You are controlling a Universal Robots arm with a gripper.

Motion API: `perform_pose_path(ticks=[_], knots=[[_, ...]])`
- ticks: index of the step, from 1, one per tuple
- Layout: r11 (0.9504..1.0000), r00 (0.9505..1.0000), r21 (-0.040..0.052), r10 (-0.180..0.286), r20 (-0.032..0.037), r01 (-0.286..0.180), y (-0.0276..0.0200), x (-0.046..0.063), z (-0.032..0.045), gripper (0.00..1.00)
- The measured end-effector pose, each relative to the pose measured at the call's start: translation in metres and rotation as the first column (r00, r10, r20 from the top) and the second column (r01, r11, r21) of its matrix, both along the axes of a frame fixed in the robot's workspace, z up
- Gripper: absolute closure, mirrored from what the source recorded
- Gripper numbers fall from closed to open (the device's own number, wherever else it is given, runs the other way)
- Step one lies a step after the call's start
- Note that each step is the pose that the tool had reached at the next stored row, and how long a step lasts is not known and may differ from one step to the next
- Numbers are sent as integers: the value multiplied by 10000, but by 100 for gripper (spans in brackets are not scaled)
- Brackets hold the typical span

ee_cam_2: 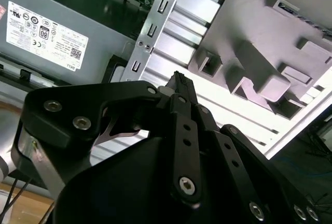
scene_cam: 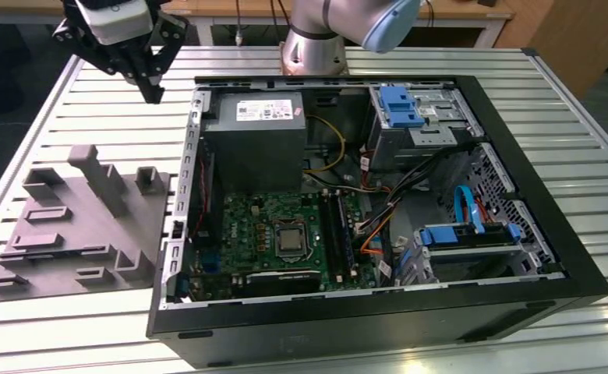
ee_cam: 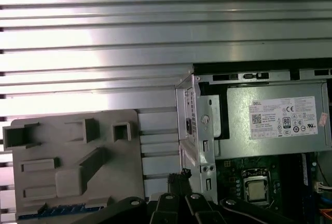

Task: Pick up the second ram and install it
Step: 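Reach for the second ram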

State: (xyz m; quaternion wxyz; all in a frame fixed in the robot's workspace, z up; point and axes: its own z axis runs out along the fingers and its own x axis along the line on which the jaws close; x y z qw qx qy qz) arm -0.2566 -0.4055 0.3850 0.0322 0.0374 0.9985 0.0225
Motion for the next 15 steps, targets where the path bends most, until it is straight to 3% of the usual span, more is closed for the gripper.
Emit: perform_pose_path(ticks=[9,15], knots=[[10000,10000,-1,0,3,0,-68,-155,-40,90],[10000,10000,0,0,19,0,-86,-347,-67,90]])
